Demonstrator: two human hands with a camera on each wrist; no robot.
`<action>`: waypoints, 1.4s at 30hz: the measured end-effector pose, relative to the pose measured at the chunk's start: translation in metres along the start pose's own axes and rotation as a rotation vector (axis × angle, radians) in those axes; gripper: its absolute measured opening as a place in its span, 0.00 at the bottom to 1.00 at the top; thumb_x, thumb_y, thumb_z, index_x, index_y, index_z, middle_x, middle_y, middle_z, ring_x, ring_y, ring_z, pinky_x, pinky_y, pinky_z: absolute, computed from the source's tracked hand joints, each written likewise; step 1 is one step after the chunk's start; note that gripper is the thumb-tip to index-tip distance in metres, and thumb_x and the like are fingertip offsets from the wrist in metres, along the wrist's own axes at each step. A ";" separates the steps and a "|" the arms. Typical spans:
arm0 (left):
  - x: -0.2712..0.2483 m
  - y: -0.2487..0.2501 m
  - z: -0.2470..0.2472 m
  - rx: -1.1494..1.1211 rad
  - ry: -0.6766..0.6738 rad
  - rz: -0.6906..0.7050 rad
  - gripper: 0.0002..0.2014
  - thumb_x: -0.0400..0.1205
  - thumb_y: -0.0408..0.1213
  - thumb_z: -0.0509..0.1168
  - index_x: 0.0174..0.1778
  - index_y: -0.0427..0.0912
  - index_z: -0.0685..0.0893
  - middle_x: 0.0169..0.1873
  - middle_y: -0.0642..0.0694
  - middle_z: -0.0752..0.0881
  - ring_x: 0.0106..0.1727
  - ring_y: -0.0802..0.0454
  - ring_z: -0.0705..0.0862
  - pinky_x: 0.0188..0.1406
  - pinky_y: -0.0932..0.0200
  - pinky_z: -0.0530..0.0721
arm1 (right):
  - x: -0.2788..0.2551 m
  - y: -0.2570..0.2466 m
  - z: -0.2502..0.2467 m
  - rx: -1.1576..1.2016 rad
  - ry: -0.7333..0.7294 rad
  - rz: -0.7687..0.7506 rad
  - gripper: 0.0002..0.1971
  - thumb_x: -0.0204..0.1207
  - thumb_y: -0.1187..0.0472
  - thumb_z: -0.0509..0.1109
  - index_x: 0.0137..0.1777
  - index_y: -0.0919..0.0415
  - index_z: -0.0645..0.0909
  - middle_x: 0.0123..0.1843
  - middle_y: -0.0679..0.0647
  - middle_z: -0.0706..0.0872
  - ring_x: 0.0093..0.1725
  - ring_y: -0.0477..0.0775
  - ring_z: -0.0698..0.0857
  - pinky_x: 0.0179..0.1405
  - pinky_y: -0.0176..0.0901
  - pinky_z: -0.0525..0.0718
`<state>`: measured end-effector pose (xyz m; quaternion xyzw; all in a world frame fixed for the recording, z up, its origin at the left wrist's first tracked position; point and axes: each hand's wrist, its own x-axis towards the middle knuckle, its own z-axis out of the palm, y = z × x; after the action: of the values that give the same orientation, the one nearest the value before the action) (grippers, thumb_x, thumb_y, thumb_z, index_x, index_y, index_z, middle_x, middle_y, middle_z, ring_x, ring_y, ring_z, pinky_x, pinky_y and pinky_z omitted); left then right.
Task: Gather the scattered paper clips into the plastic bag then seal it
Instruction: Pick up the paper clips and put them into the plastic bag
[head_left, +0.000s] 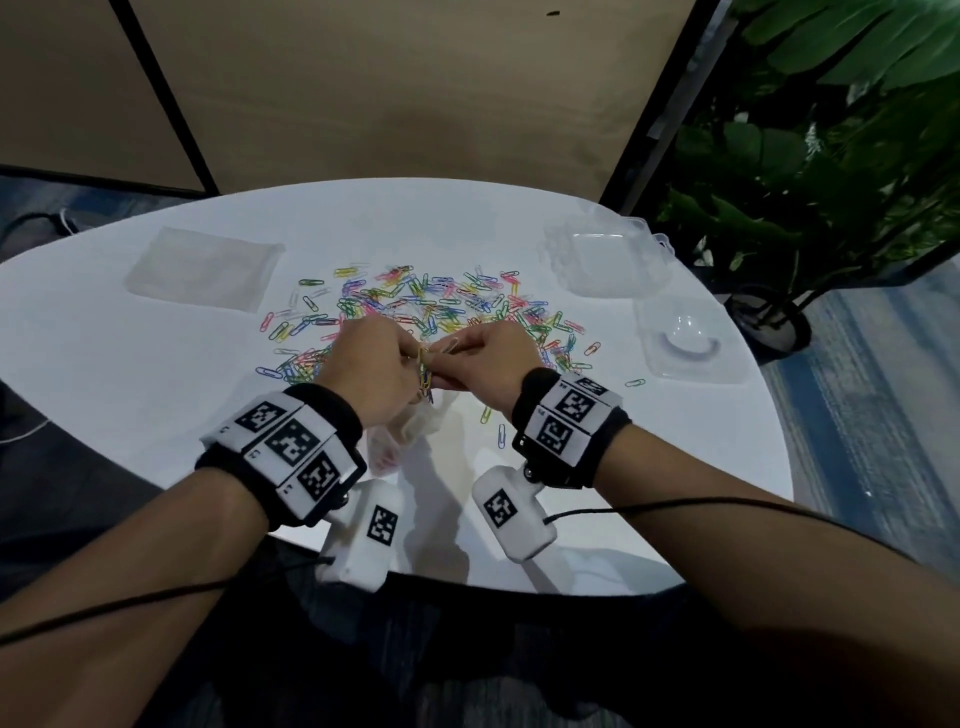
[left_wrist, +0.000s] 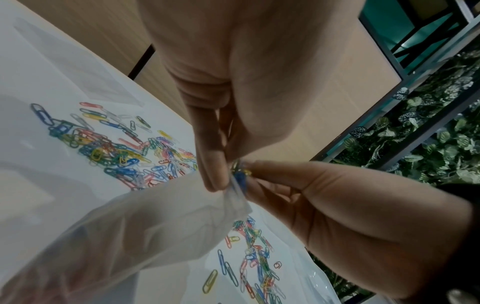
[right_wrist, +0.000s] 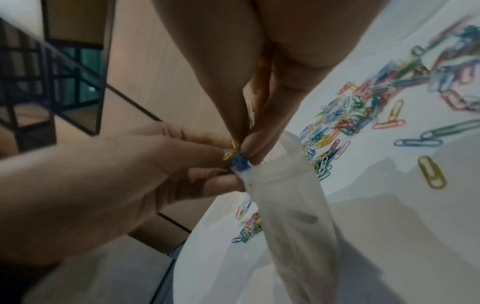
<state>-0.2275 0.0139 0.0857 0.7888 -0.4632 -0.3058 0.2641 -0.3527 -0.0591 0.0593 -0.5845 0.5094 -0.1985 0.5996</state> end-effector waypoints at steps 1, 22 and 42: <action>0.000 0.000 -0.002 -0.011 0.019 -0.009 0.09 0.82 0.25 0.67 0.51 0.35 0.93 0.38 0.37 0.93 0.35 0.45 0.94 0.46 0.53 0.93 | 0.001 0.001 0.002 -0.044 0.023 -0.023 0.05 0.68 0.70 0.81 0.33 0.63 0.89 0.38 0.64 0.92 0.41 0.62 0.93 0.49 0.55 0.92; 0.001 -0.018 -0.027 0.041 0.030 0.070 0.14 0.81 0.25 0.64 0.57 0.34 0.92 0.48 0.36 0.93 0.47 0.39 0.93 0.60 0.46 0.90 | 0.007 0.012 -0.033 -0.697 -0.091 -0.397 0.17 0.75 0.71 0.62 0.50 0.55 0.90 0.56 0.52 0.91 0.52 0.53 0.88 0.58 0.49 0.86; 0.003 -0.025 -0.025 0.184 -0.014 0.046 0.15 0.79 0.28 0.64 0.54 0.41 0.94 0.48 0.36 0.92 0.52 0.38 0.91 0.60 0.45 0.89 | 0.051 0.122 -0.090 -1.593 -0.058 -0.108 0.35 0.85 0.59 0.57 0.85 0.47 0.42 0.88 0.53 0.39 0.85 0.73 0.49 0.75 0.76 0.63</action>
<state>-0.1942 0.0249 0.0843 0.7968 -0.5091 -0.2613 0.1943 -0.4513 -0.1174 -0.0517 -0.8659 0.4533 0.2116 0.0042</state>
